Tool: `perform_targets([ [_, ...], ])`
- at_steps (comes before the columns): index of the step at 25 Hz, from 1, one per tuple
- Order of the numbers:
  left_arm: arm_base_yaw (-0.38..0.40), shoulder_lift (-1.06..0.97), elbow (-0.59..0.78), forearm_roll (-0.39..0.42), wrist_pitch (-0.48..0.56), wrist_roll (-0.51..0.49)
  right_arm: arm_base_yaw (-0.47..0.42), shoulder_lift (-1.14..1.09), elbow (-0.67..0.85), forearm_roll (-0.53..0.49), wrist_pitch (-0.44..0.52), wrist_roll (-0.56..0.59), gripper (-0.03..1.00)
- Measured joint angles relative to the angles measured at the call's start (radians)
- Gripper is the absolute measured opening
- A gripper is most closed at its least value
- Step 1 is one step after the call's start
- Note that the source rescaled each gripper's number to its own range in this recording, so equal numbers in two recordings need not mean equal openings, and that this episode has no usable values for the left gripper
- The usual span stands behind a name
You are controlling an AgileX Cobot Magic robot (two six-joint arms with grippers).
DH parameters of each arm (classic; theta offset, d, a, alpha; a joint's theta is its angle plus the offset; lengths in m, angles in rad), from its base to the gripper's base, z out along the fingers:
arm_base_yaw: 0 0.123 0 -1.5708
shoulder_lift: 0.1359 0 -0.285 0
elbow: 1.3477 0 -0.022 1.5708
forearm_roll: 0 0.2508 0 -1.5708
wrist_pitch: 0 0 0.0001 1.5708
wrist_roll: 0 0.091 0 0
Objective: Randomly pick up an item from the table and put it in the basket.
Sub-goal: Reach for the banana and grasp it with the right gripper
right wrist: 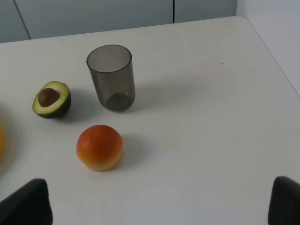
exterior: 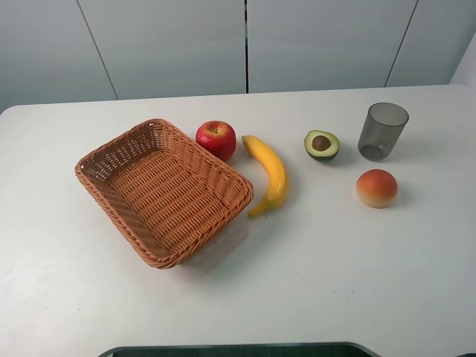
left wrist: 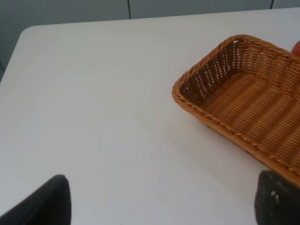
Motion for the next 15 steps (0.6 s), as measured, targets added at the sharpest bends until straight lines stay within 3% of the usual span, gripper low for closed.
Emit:
perform_targets([
  [15, 0.000, 0.000, 0.000, 0.000, 0.000, 0.000, 0.000, 0.000, 0.000, 0.000, 0.000, 0.000, 1.00],
])
